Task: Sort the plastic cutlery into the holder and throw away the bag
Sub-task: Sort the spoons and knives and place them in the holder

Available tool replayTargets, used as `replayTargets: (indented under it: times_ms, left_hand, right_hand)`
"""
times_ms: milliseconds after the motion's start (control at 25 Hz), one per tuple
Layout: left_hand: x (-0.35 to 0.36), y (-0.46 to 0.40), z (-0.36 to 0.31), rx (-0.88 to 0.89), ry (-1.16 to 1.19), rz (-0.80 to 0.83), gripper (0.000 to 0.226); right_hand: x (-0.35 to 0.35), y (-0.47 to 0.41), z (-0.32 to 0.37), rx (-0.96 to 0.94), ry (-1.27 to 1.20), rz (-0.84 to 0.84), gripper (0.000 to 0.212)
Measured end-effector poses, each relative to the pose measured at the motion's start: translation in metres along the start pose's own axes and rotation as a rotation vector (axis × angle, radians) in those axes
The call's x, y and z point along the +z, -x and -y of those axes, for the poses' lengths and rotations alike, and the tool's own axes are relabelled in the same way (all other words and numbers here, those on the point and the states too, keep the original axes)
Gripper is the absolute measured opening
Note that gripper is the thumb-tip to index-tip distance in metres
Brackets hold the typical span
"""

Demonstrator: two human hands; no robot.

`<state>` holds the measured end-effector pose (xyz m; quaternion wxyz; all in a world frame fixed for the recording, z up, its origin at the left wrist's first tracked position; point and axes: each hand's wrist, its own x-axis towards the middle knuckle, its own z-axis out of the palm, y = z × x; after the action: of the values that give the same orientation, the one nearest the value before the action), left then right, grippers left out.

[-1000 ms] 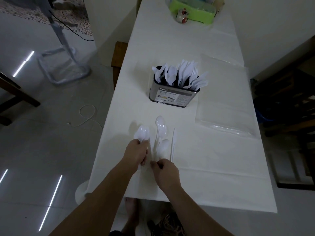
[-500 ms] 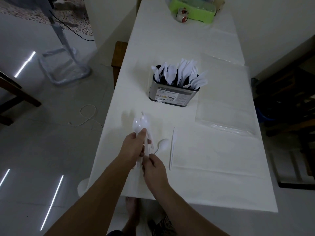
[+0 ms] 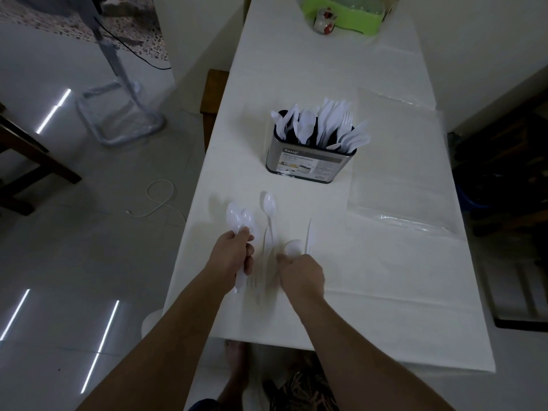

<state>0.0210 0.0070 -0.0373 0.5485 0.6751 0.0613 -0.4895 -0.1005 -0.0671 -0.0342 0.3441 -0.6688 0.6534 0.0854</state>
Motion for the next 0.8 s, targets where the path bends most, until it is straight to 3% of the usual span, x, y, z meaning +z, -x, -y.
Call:
replayTargets:
  times_ms: [120, 280, 520, 680, 800]
  left_hand:
    - [-0.002, 0.002, 0.002, -0.002, 0.019, 0.062, 0.019]
    - [-0.001, 0.003, 0.004, 0.021, -0.019, 0.076, 0.025]
    - [0.009, 0.005, 0.004, 0.044, -0.079, 0.093, 0.026]
    - [0.013, 0.008, 0.002, 0.033, -0.116, 0.116, 0.029]
    - [0.007, 0.010, 0.001, 0.030, -0.091, 0.106, 0.029]
  right_hand:
    - [0.002, -0.006, 0.008, -0.015, -0.034, 0.030, 0.024]
    - [0.003, -0.007, 0.007, 0.055, -0.284, 0.068, 0.018]
    - [-0.019, 0.011, 0.014, -0.259, -0.189, -0.068, 0.015]
    - [-0.014, 0.019, 0.032, -0.436, -0.159, 0.005, 0.006]
    - [-0.011, 0.018, 0.036, -0.459, -0.195, 0.008, 0.003]
